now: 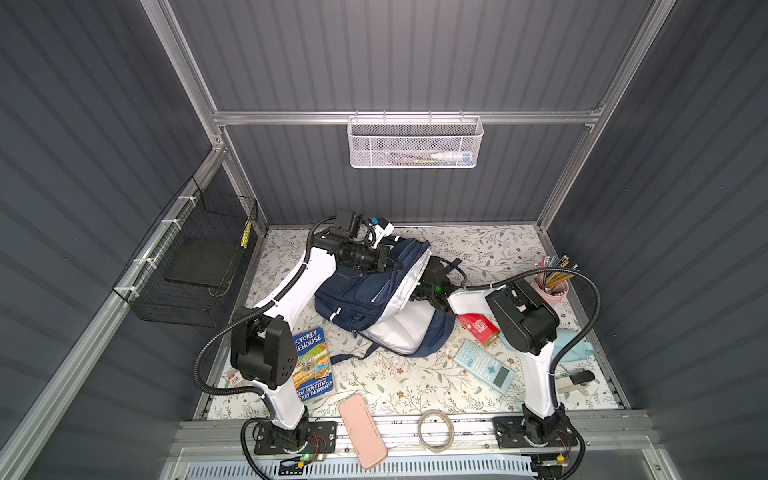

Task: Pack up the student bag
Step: 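Release the paperback inside the backpack and withdraw the right gripper, then release the backpack with the left gripper and reach both grippers toward the 91-Storey paperback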

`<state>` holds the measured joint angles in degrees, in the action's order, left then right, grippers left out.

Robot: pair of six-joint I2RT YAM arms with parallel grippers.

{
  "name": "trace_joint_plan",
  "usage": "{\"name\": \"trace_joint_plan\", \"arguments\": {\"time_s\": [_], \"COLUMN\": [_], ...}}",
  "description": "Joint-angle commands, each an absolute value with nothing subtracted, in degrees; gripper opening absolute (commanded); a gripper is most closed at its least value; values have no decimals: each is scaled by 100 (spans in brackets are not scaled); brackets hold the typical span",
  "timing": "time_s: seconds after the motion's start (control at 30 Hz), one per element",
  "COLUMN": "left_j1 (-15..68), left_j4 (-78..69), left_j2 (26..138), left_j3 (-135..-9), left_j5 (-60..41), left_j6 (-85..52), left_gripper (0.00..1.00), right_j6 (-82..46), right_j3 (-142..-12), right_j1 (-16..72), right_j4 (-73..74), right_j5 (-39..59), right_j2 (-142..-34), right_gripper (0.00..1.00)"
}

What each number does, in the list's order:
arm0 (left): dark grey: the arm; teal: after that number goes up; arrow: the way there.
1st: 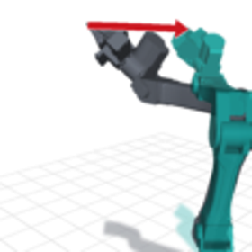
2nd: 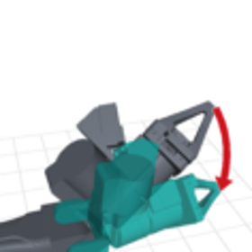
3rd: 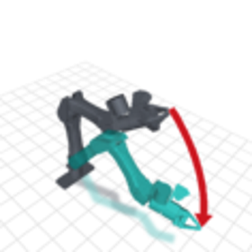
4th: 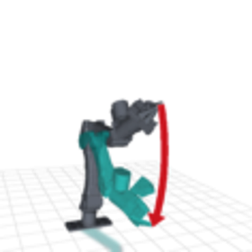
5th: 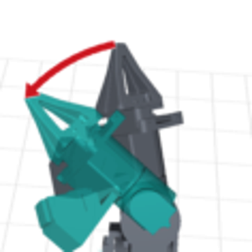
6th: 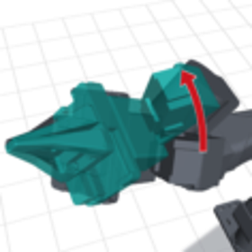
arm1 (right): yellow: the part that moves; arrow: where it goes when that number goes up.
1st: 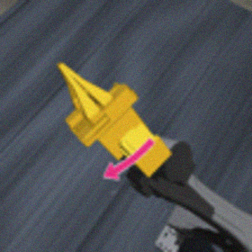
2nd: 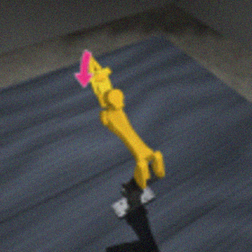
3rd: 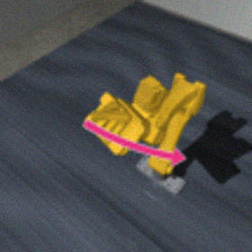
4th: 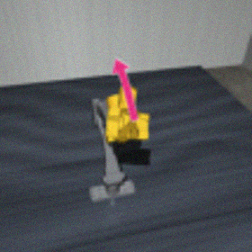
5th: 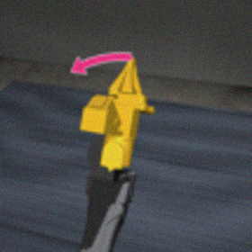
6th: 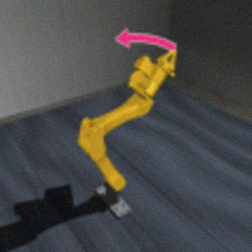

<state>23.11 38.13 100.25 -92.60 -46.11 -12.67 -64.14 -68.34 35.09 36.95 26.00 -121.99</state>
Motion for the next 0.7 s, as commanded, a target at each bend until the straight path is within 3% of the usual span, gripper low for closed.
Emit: {"name": "trace_joint_plan", "arguments": {"time_s": [0.0,0.07,0.13,0.2,0.3,0.57,0.67], "left_j1": [2312,2312,2306,2290,2045,1975,1977], "left_j4": [3575,3591,3542,3510,3115,3228,2981], "left_j2": [9932,9912,9890,9885,9935,9885,9793], "left_j3": [-9528,-9465,-9371,-9298,-9039,-8964,-8715], "left_j5": [-5106,-5058,-4914,-4784,-5112,-4713,-4564], "left_j6": [-1222,-1199,-1238,-1288,-1798,-1801,-2029], "left_gripper": [0,0,0,0,0,0,0], "right_j6": [-6484,-6430,-6233,-5913,-5466,-5203,-4907], "right_j3": [-6963,-6876,-6822,-6730,-6780,-4815,-4335], "right_j1": [3519,3518,3521,3512,3483,3621,3923], "right_j4": [3896,3901,3682,3342,1857,890,134], "right_j5": [1488,1366,1372,1378,1359,732,-15], "right_j2": [-12255,-12228,-12090,-11798,-11227,-9012,-8015], "right_gripper": [8,18,35,47,62,71,75]}}
